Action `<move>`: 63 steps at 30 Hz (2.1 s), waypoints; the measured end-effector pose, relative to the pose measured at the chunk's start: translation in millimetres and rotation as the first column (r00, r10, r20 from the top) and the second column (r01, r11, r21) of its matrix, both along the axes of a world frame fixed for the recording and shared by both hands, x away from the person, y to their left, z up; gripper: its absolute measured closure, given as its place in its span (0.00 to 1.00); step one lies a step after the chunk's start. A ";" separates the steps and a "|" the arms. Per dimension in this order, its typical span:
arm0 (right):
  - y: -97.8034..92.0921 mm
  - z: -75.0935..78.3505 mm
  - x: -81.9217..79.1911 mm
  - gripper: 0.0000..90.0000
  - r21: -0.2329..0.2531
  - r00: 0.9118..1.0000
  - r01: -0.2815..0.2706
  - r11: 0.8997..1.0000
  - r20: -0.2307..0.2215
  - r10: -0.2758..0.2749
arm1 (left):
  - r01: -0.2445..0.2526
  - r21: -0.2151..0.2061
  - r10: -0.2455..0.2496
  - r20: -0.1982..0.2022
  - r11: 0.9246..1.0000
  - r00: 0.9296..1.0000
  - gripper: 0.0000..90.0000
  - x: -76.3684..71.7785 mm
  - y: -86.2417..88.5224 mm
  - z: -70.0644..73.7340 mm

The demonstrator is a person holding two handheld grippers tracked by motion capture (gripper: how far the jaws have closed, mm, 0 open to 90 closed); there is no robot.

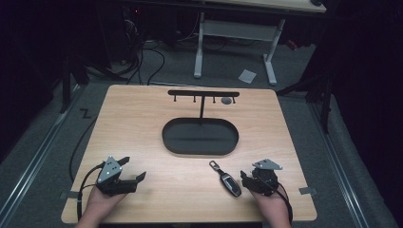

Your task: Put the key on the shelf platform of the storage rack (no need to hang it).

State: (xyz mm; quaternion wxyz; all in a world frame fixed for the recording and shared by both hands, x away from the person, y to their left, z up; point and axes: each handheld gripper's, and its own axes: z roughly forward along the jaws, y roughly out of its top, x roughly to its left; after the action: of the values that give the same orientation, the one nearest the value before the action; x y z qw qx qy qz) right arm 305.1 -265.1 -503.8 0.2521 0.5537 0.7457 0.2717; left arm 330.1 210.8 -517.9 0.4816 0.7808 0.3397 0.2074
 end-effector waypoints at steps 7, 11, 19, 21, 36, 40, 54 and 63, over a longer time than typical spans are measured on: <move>-2.9 10.2 7.7 0.39 -0.055 0.997 -0.037 0.998 -0.074 0.033 | 0.003 0.000 -0.003 -0.001 1.000 1.000 0.17 0.1 0.2 0.5; -4.5 13.1 10.5 0.39 -0.053 0.993 -0.037 0.998 -0.118 0.030 | 0.004 -0.001 -0.004 0.000 1.000 1.000 0.17 0.0 0.2 0.5; -3.8 21.2 17.3 0.38 -0.061 0.971 -0.067 0.996 -0.232 0.051 | 0.005 -0.002 -0.005 -0.002 1.000 1.000 0.17 -0.1 0.0 0.6; -2.1 23.8 17.7 0.38 -0.063 0.964 -0.075 0.995 -0.260 0.056 | 0.006 -0.001 -0.006 -0.003 1.000 1.000 0.17 -0.1 -0.1 0.6; 13.9 43.3 20.0 0.33 -0.102 0.890 -0.184 0.978 -0.439 0.122 | 0.011 -0.005 -0.011 0.000 1.000 1.000 0.17 -0.1 -1.6 0.3; 25.8 44.1 18.1 0.28 -0.106 0.881 -0.229 0.968 -0.446 0.159 | 0.012 -0.007 -0.012 -0.001 1.000 1.000 0.17 -0.4 -1.1 0.9; 67.4 26.9 22.3 0.26 -0.118 0.839 -0.344 0.932 -0.484 0.249 | 0.012 -0.012 -0.012 0.002 1.000 1.000 0.17 -0.4 -0.2 1.3; 76.2 13.2 30.0 0.36 -0.126 0.809 -0.367 0.922 -0.533 0.249 | 0.011 -0.014 -0.011 0.004 1.000 1.000 0.17 0.0 0.3 1.4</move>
State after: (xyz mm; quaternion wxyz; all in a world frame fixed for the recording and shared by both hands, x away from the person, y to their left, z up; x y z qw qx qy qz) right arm 335.1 -188.9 -490.6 0.0599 0.4446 0.8911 0.0687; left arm 330.1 211.1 -516.5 0.4887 0.7789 0.3361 0.2039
